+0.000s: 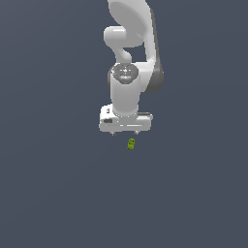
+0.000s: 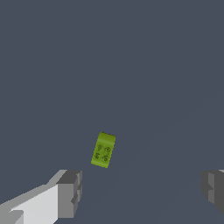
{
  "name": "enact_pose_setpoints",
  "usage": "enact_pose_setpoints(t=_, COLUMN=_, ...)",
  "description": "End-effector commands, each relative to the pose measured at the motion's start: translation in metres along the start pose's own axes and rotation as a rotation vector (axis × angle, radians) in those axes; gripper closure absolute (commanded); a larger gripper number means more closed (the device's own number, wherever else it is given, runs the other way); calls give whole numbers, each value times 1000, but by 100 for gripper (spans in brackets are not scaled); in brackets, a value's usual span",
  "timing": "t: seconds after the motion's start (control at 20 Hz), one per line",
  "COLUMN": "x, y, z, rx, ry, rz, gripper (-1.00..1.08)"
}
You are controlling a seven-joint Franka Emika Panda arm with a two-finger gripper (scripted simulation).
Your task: Pick up the object and move it to a goal position.
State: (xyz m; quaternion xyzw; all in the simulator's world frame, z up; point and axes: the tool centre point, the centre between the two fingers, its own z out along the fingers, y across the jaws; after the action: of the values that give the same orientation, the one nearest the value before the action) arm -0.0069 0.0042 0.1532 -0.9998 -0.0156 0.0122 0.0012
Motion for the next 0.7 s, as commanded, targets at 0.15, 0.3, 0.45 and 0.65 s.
enact_pose_setpoints(t=0.15, x=0, y=2, z=0, rx=3, ry=-3, rz=2, gripper=-92)
enact_pose_setpoints(t=0.3, x=1, y=8, z=-2, rx=9, ry=-11, rz=3, gripper=-92)
enact_pose_setpoints(t=0.45, x=1, y=11, z=-4, rx=11, ry=-15, rz=0, gripper=-92)
enact_pose_setpoints(t=0.65, x=1, y=10, z=-2, rx=11, ry=-13, rz=3, gripper=-92)
